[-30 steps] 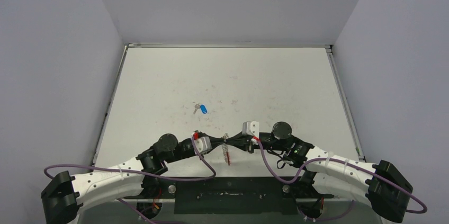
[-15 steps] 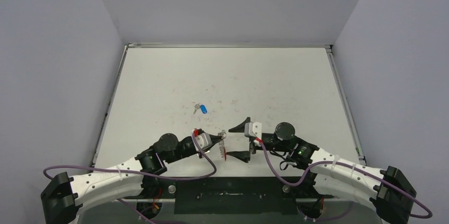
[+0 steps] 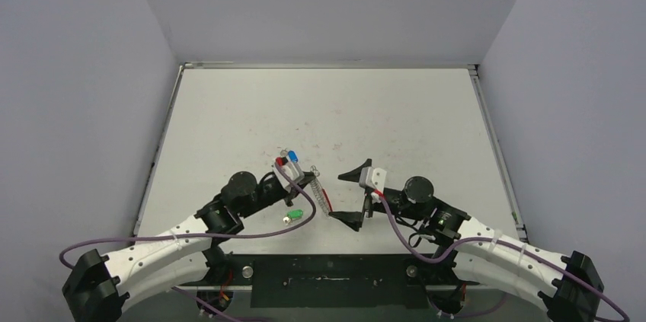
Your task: Put the keys on the keyring
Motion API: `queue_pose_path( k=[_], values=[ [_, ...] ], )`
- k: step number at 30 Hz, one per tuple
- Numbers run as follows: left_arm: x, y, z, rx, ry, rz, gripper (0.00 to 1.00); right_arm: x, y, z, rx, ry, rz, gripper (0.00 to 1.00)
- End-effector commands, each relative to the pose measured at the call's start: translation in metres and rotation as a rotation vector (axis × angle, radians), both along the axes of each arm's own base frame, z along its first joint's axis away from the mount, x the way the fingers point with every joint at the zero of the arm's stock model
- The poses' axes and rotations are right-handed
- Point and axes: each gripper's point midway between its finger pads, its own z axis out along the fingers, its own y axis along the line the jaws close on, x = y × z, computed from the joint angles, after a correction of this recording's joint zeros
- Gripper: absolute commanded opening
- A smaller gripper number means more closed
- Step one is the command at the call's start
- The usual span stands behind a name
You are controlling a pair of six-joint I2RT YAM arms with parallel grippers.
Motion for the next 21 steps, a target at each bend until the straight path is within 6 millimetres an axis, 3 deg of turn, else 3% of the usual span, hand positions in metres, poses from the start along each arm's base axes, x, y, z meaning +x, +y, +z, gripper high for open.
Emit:
queue_pose_path(
  k=[1,7,12,18,21],
  values=[
    [0.024,0.009,0.038,-0.114,0.041,0.018,0.0,0.023,-0.008,0.021,0.061,0.068,-0.168,1.0],
    [0.044,0.047,0.049,-0.17,0.117,0.092,0.0,0.056,-0.027,0.006,0.022,0.221,-0.43,1.0],
    [0.051,0.093,0.056,-0.145,0.133,0.201,0.0,0.073,-0.025,-0.009,-0.019,0.333,-0.541,1.0],
    [0.045,0.137,0.053,-0.011,0.121,0.339,0.0,0.082,0.003,-0.032,-0.067,0.538,-0.565,1.0],
    [0.04,0.151,0.043,0.082,0.118,0.379,0.0,0.081,0.021,-0.047,-0.096,0.641,-0.542,0.96]
  ],
)
